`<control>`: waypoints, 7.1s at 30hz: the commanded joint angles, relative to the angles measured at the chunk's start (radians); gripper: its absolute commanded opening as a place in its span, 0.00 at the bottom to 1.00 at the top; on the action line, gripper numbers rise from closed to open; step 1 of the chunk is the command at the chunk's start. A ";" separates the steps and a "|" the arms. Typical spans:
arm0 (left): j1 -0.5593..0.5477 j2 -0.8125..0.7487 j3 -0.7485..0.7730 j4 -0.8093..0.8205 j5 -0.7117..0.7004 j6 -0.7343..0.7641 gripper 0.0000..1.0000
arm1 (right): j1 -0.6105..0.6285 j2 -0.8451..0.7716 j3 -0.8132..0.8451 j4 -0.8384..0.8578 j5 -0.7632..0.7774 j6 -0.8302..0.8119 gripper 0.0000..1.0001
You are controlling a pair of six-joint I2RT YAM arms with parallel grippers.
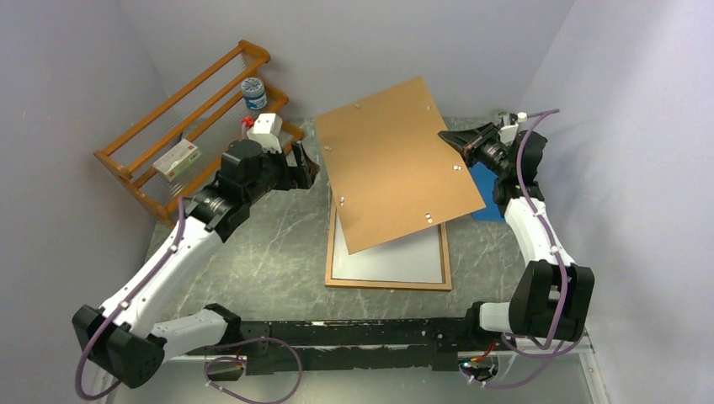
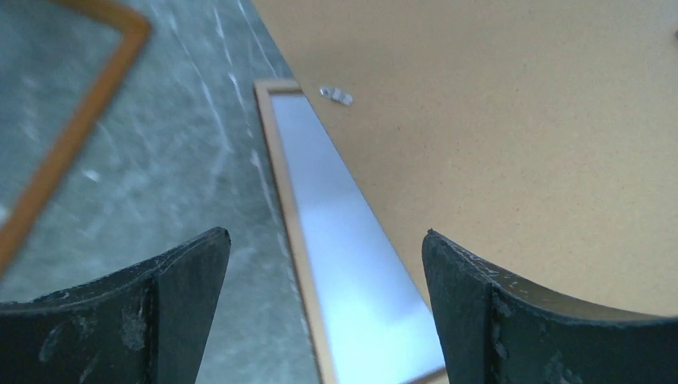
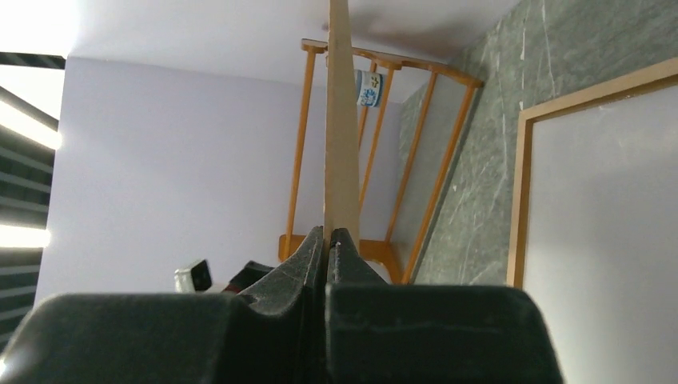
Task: Put the photo into the frame
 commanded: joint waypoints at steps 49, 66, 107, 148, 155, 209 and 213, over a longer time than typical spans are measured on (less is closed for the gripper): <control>0.275 0.316 0.036 0.715 0.967 -0.898 0.10 | -0.005 -0.310 -0.149 0.385 -0.306 0.178 0.00; 0.384 0.254 -0.079 0.431 0.870 -0.727 0.72 | -0.007 -0.362 -0.146 -0.009 -0.062 -0.088 0.00; 0.425 0.349 -0.300 0.238 0.779 -0.410 0.69 | -0.024 -0.058 -0.510 0.224 -0.056 -0.341 0.00; 0.196 0.761 -0.220 0.455 0.669 -0.456 0.52 | -0.008 0.232 -0.610 0.693 0.021 -0.380 0.00; 0.195 0.784 -0.207 0.442 0.669 -0.450 0.52 | -0.008 0.298 -0.580 0.735 -0.002 -0.365 0.00; 0.191 0.784 -0.120 0.255 0.640 -0.381 0.52 | 0.141 0.241 -0.127 -0.497 0.305 -0.753 0.77; 0.189 0.784 -0.129 0.265 0.643 -0.381 0.47 | 0.195 0.237 -0.098 -0.563 0.417 -0.770 0.70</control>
